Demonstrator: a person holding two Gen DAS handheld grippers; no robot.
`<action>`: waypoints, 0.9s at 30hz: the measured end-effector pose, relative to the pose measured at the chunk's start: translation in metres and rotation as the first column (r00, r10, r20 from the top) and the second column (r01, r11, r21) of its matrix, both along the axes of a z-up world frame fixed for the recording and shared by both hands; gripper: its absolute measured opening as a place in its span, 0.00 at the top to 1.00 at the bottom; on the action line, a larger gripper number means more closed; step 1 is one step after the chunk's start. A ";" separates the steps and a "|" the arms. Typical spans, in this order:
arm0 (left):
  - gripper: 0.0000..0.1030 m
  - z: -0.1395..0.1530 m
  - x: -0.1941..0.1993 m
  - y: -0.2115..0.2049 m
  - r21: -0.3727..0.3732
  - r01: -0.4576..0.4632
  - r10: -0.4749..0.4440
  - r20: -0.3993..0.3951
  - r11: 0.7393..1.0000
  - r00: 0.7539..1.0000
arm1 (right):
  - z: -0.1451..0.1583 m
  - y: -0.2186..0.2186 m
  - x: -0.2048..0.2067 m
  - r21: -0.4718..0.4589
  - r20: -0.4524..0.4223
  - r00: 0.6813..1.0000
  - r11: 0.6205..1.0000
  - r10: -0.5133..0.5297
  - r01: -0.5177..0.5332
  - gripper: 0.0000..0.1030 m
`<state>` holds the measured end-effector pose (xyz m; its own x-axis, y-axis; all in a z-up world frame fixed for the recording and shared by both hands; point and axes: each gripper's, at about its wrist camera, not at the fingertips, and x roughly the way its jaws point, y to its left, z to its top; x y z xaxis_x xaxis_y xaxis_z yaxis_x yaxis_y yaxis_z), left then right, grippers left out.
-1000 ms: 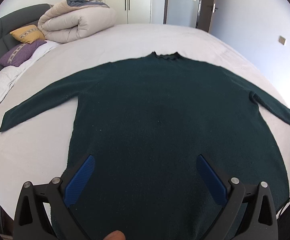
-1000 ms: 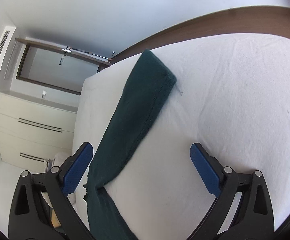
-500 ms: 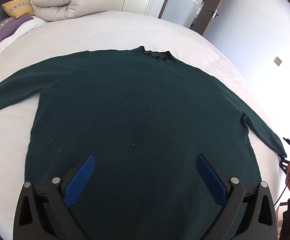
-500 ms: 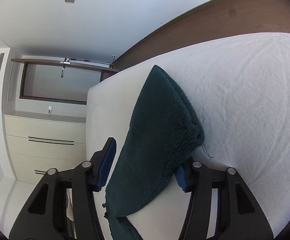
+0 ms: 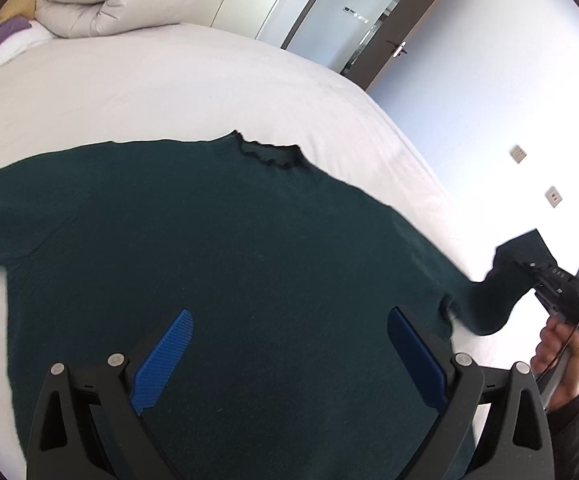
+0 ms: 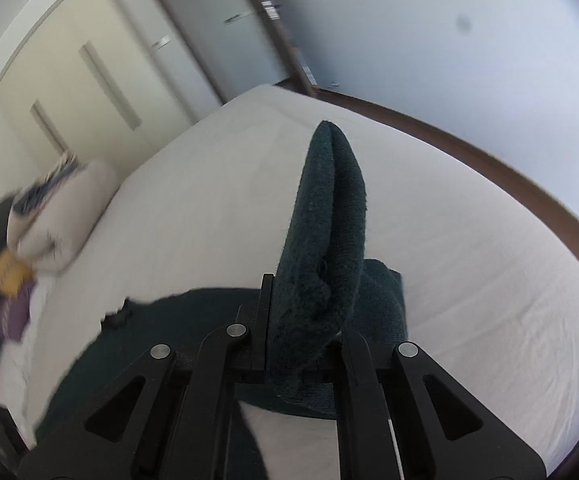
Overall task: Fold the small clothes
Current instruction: 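Grasp the sweater sleeve cuff with the right gripper and lift it, then fold the held sleeve across the sweater body with the right gripper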
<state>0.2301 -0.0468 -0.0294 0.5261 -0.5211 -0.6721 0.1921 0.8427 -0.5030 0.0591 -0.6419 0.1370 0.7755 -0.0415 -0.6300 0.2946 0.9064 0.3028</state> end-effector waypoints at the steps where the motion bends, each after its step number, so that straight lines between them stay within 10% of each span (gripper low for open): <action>1: 0.04 0.000 0.008 -0.001 -0.071 0.019 -0.020 -0.017 0.997 1.000 | 0.005 0.040 0.014 -0.084 -0.013 0.996 0.992 0.089 -0.090 0.94; 4: 0.04 -0.005 0.034 -0.009 -0.285 0.064 -0.094 -0.092 0.956 0.991 | -0.005 0.152 0.041 -0.364 -0.075 0.962 0.892 0.261 -0.270 0.94; 7: 0.04 -0.003 0.047 -0.021 -0.329 0.108 -0.150 -0.106 0.938 0.983 | -0.040 0.236 0.028 -0.499 -0.159 0.927 0.783 0.339 -0.372 0.94; 13: 0.01 -0.018 0.072 -0.036 -0.459 0.139 -0.243 -0.175 0.877 0.954 | -0.088 0.303 0.009 -0.631 -0.258 0.903 0.648 0.342 -0.426 0.94; 21: 0.01 -0.028 0.091 -0.049 -0.415 0.168 -0.285 -0.239 0.894 0.928 | -0.132 0.335 0.015 -0.756 -0.299 0.896 0.491 0.329 -0.432 0.94; 23: 0.11 -0.039 0.096 -0.059 -0.402 0.184 -0.309 -0.272 0.897 0.911 | -0.133 0.342 0.018 -0.763 -0.296 0.895 0.481 0.334 -0.432 0.94; 27: 0.80 -0.052 0.099 -0.072 -0.383 0.228 -0.361 -0.320 0.895 0.876 | -0.143 0.328 0.037 -0.758 -0.301 0.884 0.473 0.357 -0.449 0.94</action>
<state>0.3291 -0.1187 -0.0815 0.0563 -0.8325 -0.5511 0.1471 0.5529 -0.8202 0.0965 -0.3141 -0.0061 0.7853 -0.2502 -0.5663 -0.1854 0.7777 -0.6007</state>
